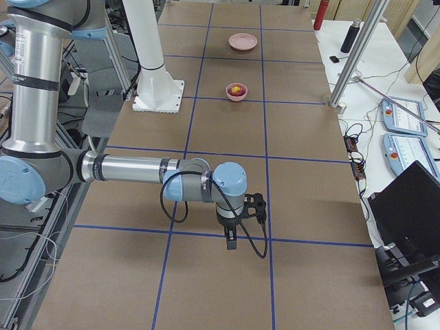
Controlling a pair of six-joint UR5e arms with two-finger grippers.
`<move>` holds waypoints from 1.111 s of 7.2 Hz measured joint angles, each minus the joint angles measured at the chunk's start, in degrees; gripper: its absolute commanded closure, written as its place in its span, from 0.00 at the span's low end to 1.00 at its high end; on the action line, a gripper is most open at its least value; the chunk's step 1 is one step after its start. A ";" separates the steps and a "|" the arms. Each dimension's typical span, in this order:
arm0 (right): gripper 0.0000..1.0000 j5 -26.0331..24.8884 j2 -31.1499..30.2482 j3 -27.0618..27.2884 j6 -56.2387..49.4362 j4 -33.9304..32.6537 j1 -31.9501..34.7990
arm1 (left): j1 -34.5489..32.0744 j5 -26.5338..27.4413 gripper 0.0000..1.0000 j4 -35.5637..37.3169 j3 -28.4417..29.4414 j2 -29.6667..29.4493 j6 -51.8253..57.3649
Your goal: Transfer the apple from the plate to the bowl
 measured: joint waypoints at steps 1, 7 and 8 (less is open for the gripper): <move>0.00 0.06 -0.06 -0.25 0.16 0.00 0.47 | -3.23 -0.16 0.02 -0.07 2.21 0.87 1.63; 0.00 2.07 -0.28 -0.29 0.34 0.08 0.71 | -5.65 -2.31 0.02 -4.74 -3.06 4.80 2.34; 0.00 2.07 -0.28 -0.33 0.35 0.10 0.71 | -5.61 -2.31 0.02 -6.50 -2.95 4.98 2.33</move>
